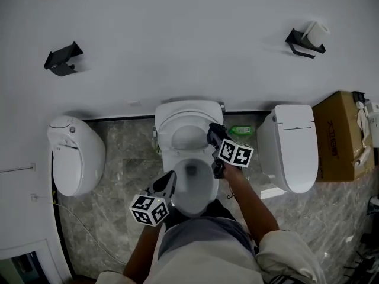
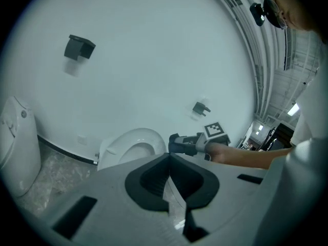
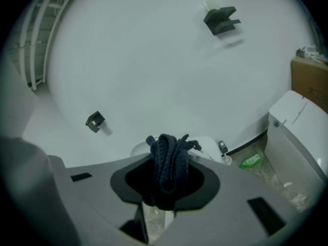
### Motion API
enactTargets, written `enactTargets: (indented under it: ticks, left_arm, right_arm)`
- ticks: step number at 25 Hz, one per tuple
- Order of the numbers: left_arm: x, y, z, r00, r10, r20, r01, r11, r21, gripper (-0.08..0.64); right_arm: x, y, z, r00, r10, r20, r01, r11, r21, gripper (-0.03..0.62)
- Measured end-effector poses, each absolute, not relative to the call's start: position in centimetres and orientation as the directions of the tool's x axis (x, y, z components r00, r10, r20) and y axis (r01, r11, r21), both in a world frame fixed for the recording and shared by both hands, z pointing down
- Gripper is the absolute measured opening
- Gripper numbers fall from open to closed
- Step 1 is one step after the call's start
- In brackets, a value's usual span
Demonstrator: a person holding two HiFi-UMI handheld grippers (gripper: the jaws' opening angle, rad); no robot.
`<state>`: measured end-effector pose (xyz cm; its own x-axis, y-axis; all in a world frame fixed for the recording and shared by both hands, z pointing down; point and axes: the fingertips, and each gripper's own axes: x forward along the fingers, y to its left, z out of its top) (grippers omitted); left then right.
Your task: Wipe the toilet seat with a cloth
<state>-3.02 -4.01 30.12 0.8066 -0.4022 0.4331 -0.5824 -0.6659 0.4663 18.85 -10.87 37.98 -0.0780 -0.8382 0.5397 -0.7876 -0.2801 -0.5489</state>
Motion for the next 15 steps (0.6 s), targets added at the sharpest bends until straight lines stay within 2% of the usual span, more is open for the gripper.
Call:
enactTargets:
  ticks: [7, 15]
  left_arm:
    - [0.2, -5.9, 30.0, 0.82, -0.382, 0.426, -0.553, -0.719, 0.421, 0.009]
    - [3.4, -10.0, 30.8, 0.799, -0.365, 0.477, -0.503, -0.842, 0.198, 0.011]
  right_arm:
    - [18.5, -7.4, 33.7, -0.11, -0.853, 0.511, -0.889, -0.145, -0.434, 0.095]
    - [16.6, -2.5, 31.5, -0.202, -0.842, 0.5, -0.848, -0.105, -0.519, 0.097]
